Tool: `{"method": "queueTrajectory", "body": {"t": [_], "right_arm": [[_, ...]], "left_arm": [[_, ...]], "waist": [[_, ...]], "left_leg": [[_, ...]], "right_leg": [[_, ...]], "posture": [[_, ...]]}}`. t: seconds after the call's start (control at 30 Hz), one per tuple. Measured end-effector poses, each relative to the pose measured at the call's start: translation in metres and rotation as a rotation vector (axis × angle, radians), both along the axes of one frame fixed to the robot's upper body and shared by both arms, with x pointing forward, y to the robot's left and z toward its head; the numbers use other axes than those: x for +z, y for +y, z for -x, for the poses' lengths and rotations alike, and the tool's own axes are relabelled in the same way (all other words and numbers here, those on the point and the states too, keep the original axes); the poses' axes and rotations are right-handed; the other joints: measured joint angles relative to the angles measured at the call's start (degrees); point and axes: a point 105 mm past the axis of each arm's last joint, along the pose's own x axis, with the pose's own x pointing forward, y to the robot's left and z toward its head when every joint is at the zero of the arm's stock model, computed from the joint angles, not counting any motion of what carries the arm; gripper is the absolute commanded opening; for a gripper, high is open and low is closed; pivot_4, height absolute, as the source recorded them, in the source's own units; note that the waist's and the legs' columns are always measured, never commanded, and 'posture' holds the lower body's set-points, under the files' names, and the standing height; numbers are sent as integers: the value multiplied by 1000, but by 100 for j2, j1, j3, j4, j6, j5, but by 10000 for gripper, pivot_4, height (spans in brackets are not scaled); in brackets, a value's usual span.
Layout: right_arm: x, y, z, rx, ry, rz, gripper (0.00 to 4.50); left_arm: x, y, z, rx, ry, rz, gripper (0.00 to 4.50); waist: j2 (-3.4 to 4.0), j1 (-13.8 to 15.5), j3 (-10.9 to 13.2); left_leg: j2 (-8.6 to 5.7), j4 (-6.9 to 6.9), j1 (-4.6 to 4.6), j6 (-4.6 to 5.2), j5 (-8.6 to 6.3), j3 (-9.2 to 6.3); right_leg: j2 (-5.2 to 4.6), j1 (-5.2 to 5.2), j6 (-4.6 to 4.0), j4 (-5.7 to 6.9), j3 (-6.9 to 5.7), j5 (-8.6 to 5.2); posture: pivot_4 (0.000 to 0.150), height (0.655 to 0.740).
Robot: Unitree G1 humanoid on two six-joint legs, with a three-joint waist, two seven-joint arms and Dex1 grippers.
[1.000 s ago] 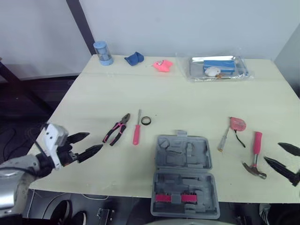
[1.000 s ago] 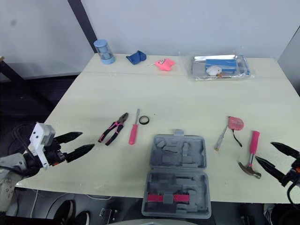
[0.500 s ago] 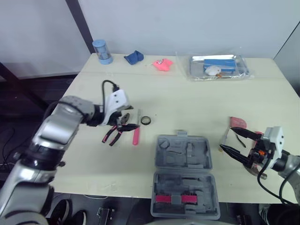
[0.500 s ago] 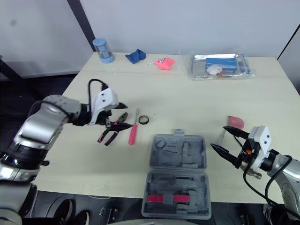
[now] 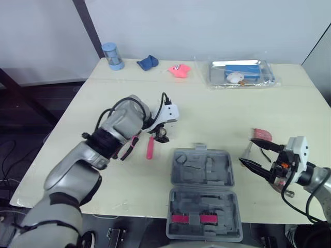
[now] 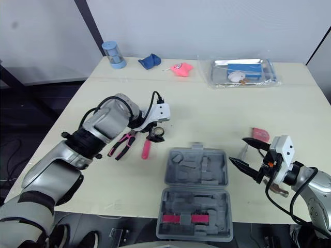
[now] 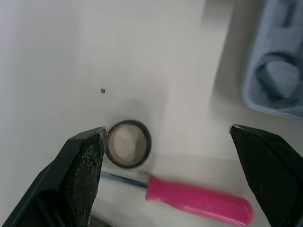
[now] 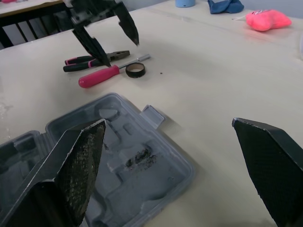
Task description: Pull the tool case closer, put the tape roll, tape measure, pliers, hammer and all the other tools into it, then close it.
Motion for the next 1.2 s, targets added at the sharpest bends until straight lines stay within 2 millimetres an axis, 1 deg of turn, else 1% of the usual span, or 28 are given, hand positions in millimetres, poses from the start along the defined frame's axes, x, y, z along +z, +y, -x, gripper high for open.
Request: {"method": "queueTrajectory", "body": {"t": [0.1,0.17,0.27,0.4,0.53,0.7,0.77,1.0,1.2], "right_arm": [[1,-1,0,-1,-3,3,45000],[2,-3,0,-8,-8,7,45000],[4,-6,-1,-17,-14,11,45000],[4,-7,0,-21,-14,12,45000],[3,-8,3,-14,-8,27,45000],[8,-7,8,47,-46,47,45000],[15,-6,8,72,-78,42,45000],[28,-3,9,146,-149,28,45000],[29,-3,12,186,-137,3,45000]], "left_arm": [[-3,1,-2,24,0,-35,44170],[-11,4,-5,51,4,-73,44170],[-13,5,-6,56,0,-97,44170],[-29,6,-8,61,26,-152,44170],[-37,6,-11,59,37,-177,44170],[-39,12,-13,56,41,-211,44170],[-40,12,-13,48,42,-222,44170],[-40,14,-12,33,49,-247,44170],[-40,16,-12,33,51,-268,44170]], "waist": [[0,-3,0],[0,5,0],[-1,9,1],[-2,12,1],[-2,14,1],[-3,2,2],[-3,7,2],[-4,9,2],[-4,12,2]], "left_leg": [[0,0,1,-1,1,0],[0,1,0,-1,1,-3],[1,3,-2,-1,1,-4],[-1,5,-4,-2,1,-4],[-1,5,-6,-2,1,-5],[-1,5,-4,-1,1,-4],[-1,6,-4,-2,1,-5],[-1,7,-6,-4,2,-4],[-1,7,-6,-4,2,-7]], "right_leg": [[0,0,0,0,0,0],[-1,0,0,2,-2,0],[-5,1,0,2,-4,0],[-5,0,0,2,-5,0],[-7,0,0,1,-7,0],[-5,0,0,2,-7,0],[-6,0,0,3,-8,0],[-8,0,0,2,-9,0],[-11,0,0,3,-11,0]], "posture": [[1500,7400],[1500,7400],[1500,7400],[1500,7400],[1500,7400],[1500,7400],[1500,7400],[1500,7400],[1500,7400]]}}
